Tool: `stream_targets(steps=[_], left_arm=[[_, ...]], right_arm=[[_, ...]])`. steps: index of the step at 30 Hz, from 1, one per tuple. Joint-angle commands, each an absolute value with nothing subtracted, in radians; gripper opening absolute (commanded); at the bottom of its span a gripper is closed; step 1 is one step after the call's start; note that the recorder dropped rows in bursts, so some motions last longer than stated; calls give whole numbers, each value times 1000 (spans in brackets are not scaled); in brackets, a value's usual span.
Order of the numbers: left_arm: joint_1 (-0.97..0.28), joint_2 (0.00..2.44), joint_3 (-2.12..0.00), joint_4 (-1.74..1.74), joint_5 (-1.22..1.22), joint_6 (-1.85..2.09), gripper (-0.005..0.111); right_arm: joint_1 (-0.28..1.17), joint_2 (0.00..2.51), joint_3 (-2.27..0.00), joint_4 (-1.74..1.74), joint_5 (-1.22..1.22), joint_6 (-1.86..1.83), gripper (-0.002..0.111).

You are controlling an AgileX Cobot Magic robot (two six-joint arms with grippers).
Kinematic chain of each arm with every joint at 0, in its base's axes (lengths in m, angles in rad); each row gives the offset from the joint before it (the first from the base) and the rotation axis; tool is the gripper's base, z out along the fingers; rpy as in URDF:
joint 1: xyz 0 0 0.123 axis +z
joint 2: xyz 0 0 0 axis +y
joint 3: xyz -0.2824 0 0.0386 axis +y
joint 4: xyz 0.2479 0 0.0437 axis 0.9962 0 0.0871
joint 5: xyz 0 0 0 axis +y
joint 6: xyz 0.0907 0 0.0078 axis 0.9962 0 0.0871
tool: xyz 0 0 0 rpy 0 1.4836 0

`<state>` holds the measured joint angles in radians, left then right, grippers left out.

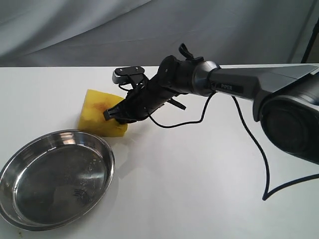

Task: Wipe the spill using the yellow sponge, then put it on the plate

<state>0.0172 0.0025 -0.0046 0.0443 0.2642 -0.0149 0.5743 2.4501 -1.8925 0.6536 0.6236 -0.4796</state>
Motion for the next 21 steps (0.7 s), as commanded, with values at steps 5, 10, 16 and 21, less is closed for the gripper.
stream_targets(steps=[5, 10, 16, 21], left_arm=[[11, 0, 0, 48, 266, -20, 0], [11, 0, 0, 48, 266, -20, 0], [11, 0, 0, 48, 266, -20, 0], [11, 0, 0, 48, 266, -20, 0]], right_arm=[[502, 2459, -1886, 608, 561, -315, 0], [457, 2459, -1886, 586, 589, -252, 0], [420, 2428, -1886, 584, 697, -281, 0], [420, 2327, -1886, 584, 731, -372, 0]])
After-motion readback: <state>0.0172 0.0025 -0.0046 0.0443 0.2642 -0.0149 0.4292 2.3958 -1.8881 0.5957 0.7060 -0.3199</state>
